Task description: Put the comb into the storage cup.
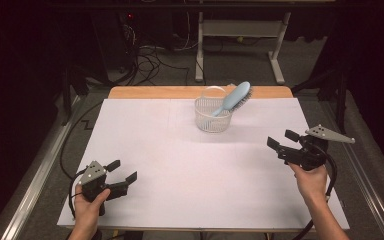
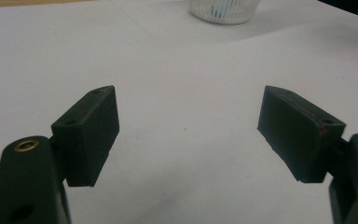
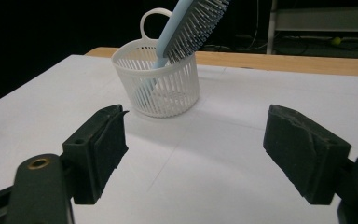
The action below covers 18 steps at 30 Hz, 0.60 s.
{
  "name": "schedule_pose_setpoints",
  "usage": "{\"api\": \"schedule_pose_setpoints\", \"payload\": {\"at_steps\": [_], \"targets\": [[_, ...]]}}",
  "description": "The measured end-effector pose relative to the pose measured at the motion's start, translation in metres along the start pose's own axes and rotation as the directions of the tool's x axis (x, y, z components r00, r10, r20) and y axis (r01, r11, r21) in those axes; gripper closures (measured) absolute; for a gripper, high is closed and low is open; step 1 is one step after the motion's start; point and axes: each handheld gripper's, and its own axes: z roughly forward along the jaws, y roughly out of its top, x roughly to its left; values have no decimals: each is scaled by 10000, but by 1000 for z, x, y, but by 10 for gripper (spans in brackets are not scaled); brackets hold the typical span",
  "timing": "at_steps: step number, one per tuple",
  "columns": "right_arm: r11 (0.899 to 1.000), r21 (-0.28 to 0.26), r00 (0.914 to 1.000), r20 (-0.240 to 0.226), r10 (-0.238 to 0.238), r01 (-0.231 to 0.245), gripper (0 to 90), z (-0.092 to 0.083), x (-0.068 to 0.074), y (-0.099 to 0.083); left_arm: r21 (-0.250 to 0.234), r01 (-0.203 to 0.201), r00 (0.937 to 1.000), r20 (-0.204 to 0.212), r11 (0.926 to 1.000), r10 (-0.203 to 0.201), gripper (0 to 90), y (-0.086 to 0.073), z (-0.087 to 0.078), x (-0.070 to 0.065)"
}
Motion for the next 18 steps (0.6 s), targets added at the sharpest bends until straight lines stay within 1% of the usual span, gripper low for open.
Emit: {"api": "schedule_pose_setpoints", "payload": {"at_steps": [5,18], "targets": [[9999,-143,10000,-2,1,-1,213,-6,0,-2,8,-22,10000,10,10000,22,215,0,0,0],[9995,-324,9998,215,13,-6,206,-18,-3,-8,-12,-21,10000,-6,10000,21,215,0,1,-1]]}}
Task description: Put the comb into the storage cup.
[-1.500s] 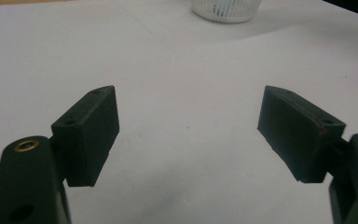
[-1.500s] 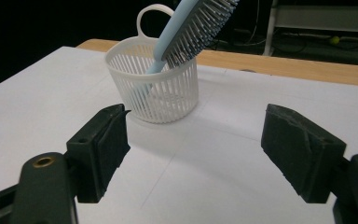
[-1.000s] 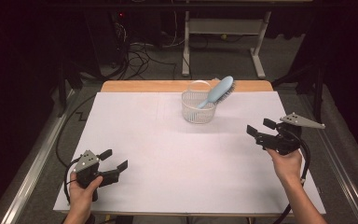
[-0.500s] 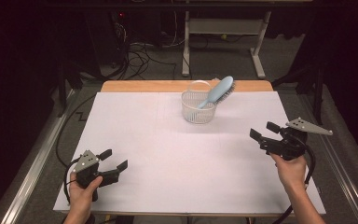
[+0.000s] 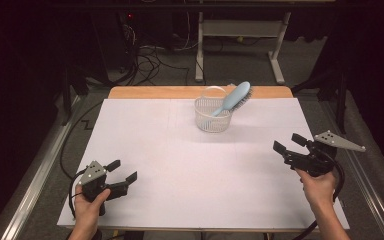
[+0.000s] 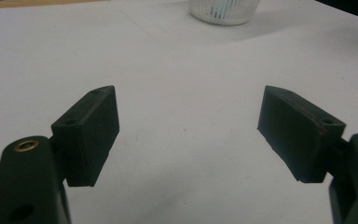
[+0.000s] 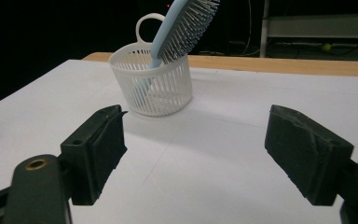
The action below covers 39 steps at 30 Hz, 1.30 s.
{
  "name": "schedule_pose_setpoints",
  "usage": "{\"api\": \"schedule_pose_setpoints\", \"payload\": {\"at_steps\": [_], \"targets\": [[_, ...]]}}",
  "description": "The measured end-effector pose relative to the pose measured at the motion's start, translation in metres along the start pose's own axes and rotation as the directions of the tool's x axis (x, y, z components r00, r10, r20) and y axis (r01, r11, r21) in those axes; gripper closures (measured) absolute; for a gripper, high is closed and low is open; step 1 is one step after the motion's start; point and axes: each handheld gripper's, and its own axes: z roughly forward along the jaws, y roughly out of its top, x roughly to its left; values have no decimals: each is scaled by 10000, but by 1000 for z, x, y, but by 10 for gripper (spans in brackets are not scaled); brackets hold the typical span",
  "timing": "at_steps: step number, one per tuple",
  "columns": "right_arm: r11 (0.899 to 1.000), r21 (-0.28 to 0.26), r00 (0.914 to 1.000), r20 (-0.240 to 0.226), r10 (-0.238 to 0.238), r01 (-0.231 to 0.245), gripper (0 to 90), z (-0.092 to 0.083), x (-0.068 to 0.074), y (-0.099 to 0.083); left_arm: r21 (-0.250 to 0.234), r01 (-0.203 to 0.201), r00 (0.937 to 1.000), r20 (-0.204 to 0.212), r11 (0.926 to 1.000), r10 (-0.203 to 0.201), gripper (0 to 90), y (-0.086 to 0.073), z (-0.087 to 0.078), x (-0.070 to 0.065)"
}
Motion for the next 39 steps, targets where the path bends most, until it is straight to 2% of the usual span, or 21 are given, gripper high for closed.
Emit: {"api": "schedule_pose_setpoints", "payload": {"at_steps": [18,39], "targets": [[9998,-184,10000,75,34,-32,202,-17,-2,-6,-30,-2,10000,-6,10000,2,215,0,0,0],[9993,-335,9998,52,180,-178,201,-33,0,-23,-30,-13,10000,5,10000,13,215,0,0,-1]]}}
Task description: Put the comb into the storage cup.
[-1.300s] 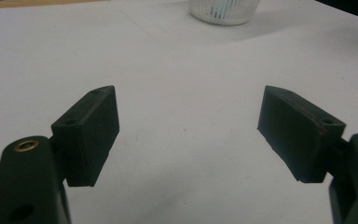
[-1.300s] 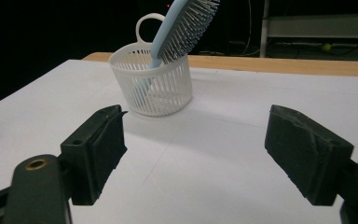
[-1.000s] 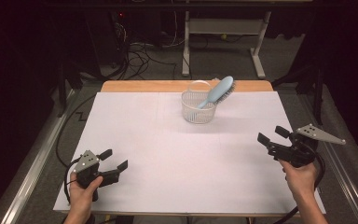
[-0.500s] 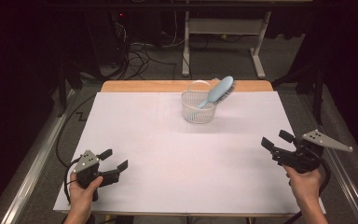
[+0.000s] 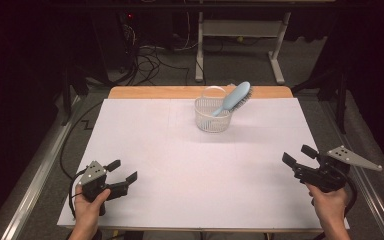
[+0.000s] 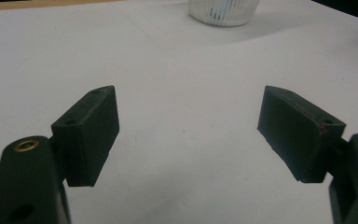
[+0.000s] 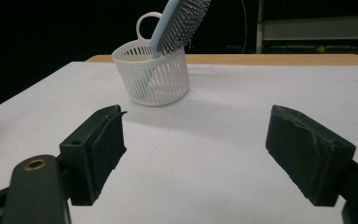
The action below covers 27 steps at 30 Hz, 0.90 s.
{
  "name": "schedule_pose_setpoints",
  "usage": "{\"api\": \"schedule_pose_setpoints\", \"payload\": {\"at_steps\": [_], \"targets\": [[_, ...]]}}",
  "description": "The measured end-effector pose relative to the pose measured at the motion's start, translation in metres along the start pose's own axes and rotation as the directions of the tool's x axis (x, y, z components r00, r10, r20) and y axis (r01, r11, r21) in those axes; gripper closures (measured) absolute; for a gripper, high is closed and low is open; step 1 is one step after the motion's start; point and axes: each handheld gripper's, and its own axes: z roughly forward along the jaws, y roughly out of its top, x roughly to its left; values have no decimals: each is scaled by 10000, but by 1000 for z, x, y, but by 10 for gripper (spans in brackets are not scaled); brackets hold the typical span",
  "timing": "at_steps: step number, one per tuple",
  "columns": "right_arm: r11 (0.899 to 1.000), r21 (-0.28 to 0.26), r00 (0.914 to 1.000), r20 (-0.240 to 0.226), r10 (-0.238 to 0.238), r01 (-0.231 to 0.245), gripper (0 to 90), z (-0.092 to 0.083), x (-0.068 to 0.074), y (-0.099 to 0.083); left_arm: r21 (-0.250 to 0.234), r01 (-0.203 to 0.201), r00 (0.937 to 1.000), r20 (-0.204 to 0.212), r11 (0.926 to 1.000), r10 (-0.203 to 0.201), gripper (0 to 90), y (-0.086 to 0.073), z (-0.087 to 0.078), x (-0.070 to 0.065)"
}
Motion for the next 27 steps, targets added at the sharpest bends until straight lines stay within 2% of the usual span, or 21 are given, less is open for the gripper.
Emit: {"api": "schedule_pose_setpoints", "payload": {"at_steps": [13,27], "targets": [[9997,19,9997,-42,-223,223,201,-7,8,-7,-15,-13,10000,-19,10000,13,215,0,0,0],[9999,40,9998,84,-156,156,200,-12,6,-15,-39,-27,10000,-25,10000,27,215,0,0,0]]}}
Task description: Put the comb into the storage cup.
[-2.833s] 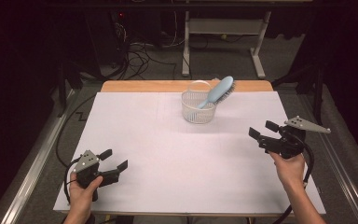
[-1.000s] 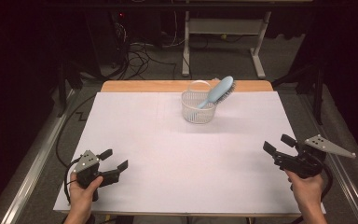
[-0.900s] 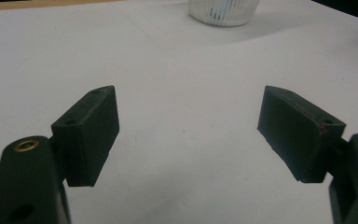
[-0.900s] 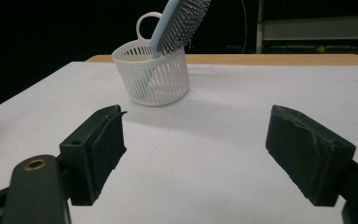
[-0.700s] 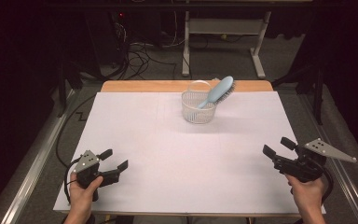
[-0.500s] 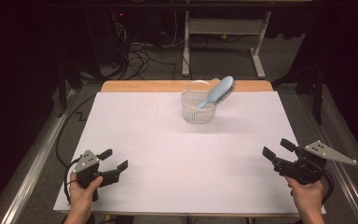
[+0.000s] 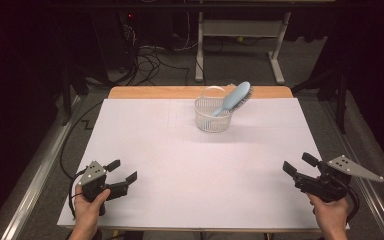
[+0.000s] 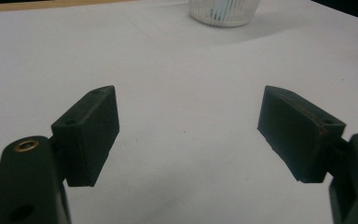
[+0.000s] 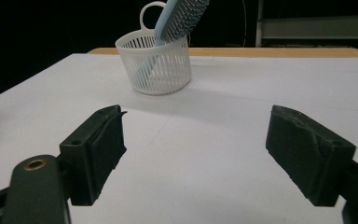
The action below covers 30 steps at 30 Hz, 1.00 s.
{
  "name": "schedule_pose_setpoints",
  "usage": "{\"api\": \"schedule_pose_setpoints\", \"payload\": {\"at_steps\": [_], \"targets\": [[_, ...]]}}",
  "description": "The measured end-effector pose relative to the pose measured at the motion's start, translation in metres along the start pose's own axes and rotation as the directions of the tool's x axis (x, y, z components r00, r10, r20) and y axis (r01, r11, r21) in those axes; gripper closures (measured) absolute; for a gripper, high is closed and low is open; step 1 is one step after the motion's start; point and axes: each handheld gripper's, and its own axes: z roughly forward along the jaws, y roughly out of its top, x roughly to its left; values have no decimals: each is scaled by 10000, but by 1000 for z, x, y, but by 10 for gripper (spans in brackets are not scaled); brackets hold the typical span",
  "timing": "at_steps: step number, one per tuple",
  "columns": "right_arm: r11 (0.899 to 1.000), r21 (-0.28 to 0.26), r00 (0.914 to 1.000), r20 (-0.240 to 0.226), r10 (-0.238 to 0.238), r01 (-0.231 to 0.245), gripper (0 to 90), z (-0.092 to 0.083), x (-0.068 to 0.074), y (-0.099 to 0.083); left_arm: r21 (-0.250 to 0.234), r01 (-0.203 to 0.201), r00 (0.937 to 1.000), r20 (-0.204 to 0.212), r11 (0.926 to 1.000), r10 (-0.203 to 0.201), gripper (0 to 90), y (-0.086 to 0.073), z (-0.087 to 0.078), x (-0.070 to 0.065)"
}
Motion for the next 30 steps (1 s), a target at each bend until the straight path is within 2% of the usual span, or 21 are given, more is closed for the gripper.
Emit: {"api": "schedule_pose_setpoints", "payload": {"at_steps": [15,30], "targets": [[9998,181,9999,42,103,-104,201,-8,-1,-12,-27,-20,10000,-21,10000,20,215,0,0,0],[9987,500,10000,38,90,-92,199,-8,0,-23,-5,-59,10000,5,10000,59,215,0,0,-1]]}}
